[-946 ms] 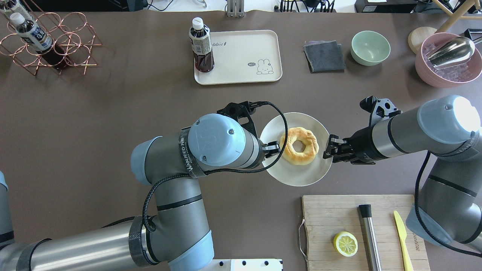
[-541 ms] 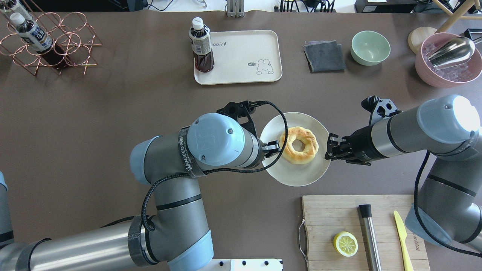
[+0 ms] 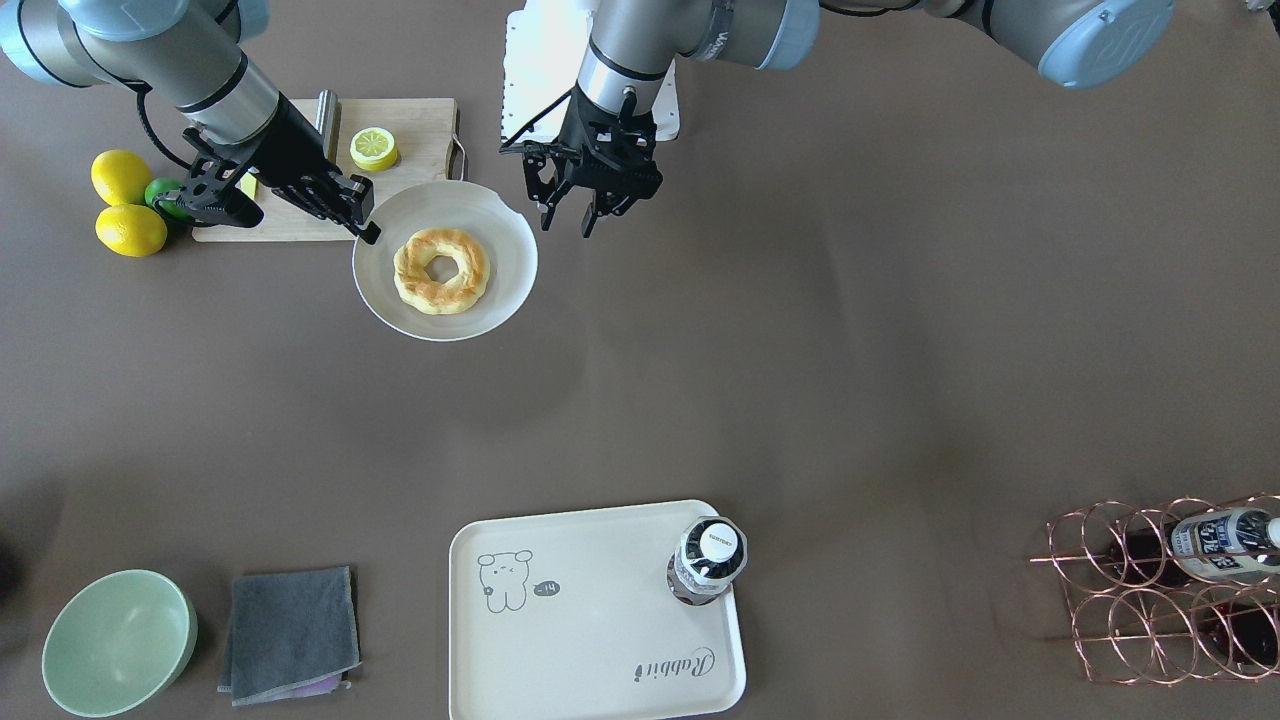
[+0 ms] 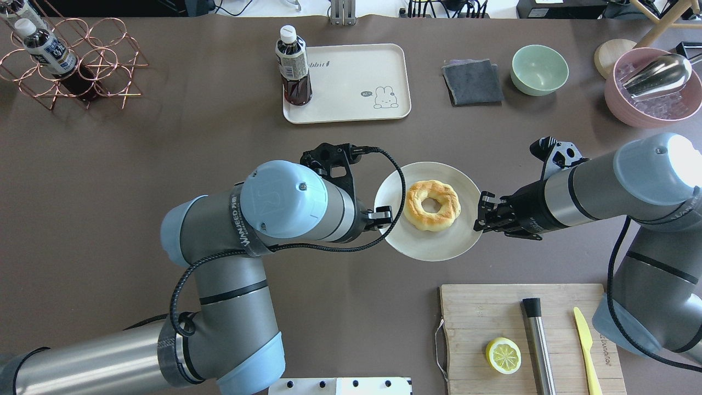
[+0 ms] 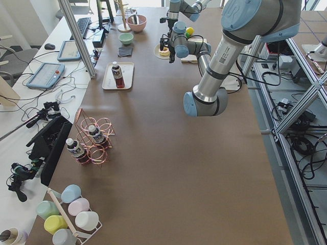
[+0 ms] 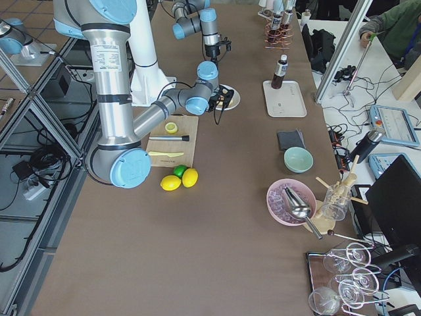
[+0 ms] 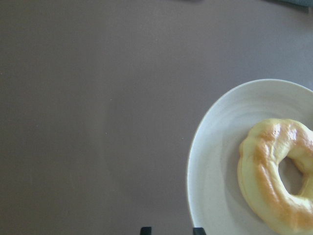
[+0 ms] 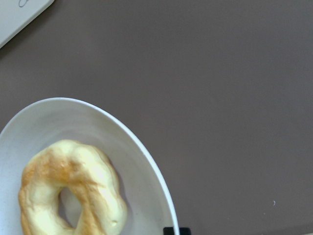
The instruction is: Place donut on tray
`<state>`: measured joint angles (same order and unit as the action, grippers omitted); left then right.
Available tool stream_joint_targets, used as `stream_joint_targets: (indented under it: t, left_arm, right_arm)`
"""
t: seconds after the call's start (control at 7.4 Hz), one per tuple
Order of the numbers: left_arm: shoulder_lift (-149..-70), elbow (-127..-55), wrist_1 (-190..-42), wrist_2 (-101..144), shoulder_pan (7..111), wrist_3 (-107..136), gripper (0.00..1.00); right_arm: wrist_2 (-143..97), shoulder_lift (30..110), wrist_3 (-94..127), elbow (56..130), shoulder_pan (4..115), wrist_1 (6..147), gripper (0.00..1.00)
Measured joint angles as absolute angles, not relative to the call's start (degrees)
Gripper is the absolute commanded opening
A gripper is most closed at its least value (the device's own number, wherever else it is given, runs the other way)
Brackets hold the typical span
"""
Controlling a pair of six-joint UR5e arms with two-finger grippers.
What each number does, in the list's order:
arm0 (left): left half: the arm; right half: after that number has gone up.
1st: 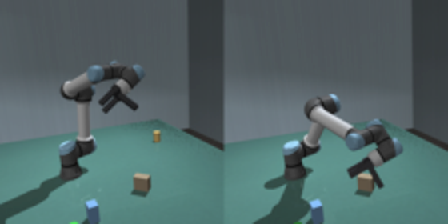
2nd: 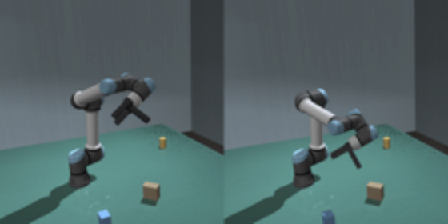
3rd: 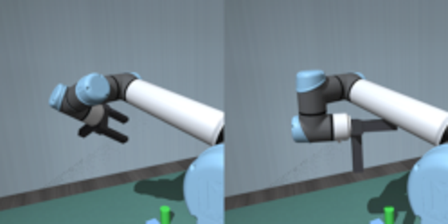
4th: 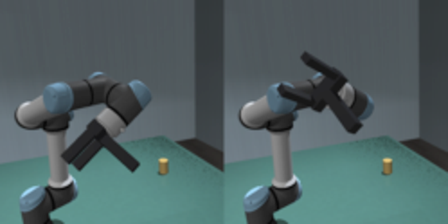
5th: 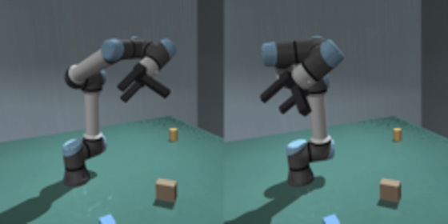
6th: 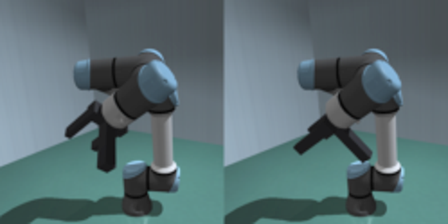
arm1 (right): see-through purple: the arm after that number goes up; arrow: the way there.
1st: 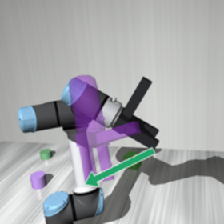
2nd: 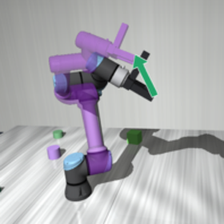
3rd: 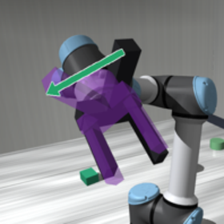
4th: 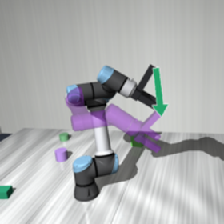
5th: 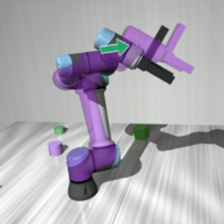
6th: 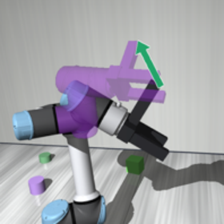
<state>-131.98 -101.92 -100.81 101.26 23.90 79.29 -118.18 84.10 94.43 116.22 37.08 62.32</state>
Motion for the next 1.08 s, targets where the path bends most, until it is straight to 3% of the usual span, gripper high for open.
stream_joint_targets:
  t: [0.54,1.08]
  left_arm:
    - [-119.3,-109.5,-100.9,115.7,35.0,64.0,0.99]
    - [-108.5,-108.0,-101.5,126.9,48.7,40.1,0.99]
  right_arm:
    - [-118.2,82.4,95.9,114.4,41.1,62.4,0.00]
    - [-117.9,64.6,110.5,95.6,47.6,62.5,0.00]
